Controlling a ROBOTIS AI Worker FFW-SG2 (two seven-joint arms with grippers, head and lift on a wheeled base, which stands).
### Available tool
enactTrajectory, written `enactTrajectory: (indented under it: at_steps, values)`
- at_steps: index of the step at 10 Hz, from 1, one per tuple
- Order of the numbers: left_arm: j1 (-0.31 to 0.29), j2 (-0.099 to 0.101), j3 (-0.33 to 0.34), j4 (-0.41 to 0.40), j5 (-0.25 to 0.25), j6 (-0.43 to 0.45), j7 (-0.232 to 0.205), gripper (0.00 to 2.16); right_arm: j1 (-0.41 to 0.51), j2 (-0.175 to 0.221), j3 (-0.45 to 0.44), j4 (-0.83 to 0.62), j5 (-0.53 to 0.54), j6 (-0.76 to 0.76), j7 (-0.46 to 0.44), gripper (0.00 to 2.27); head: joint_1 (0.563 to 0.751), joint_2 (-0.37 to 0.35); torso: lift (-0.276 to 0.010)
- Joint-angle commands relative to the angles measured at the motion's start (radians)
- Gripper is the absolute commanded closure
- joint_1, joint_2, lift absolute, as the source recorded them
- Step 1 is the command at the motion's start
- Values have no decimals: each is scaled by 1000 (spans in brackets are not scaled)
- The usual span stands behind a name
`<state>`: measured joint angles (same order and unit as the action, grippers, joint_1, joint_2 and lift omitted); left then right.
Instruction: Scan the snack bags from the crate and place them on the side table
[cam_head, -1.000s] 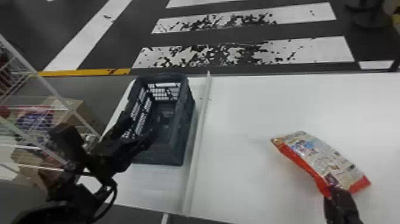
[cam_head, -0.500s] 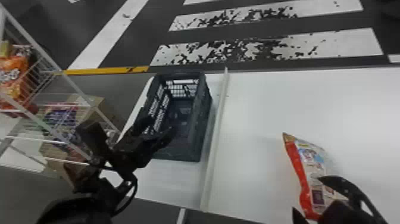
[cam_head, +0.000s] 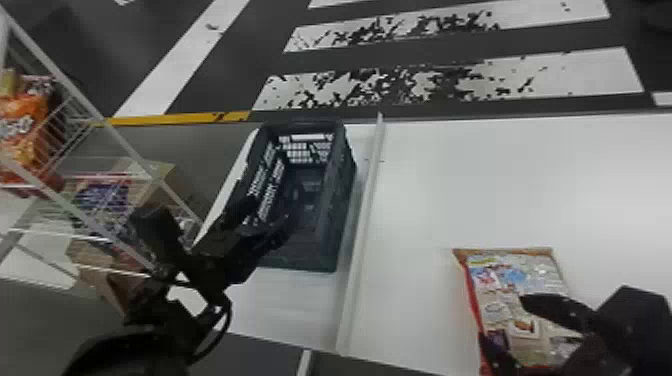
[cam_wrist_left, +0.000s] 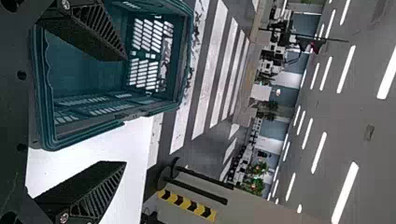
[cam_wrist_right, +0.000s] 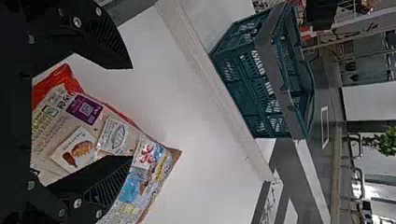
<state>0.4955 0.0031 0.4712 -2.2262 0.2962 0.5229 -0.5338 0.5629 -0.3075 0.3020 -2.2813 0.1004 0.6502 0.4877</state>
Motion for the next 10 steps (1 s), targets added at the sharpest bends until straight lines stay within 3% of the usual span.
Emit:
enactTrajectory:
  at_steps: [1, 2, 4, 10]
  values:
    - [0, -6, -6, -1, 0, 13, -2, 80, -8, 4, -12, 19, -21, 3, 12, 1386, 695, 350, -94]
    - [0, -6, -6, 0, -2, 16, 0, 83, -14, 13, -11, 37, -19, 0, 12, 2064, 695, 350, -94]
    - [3, -6, -6, 0, -2, 16, -3, 83, -34, 18, -8, 86, -18, -50, 12, 2243, 695, 350, -94]
    - [9, -6, -6, -3, -9, 23, -6, 83, -129, 44, 29, 232, 24, -89, 12, 2240, 695, 350, -94]
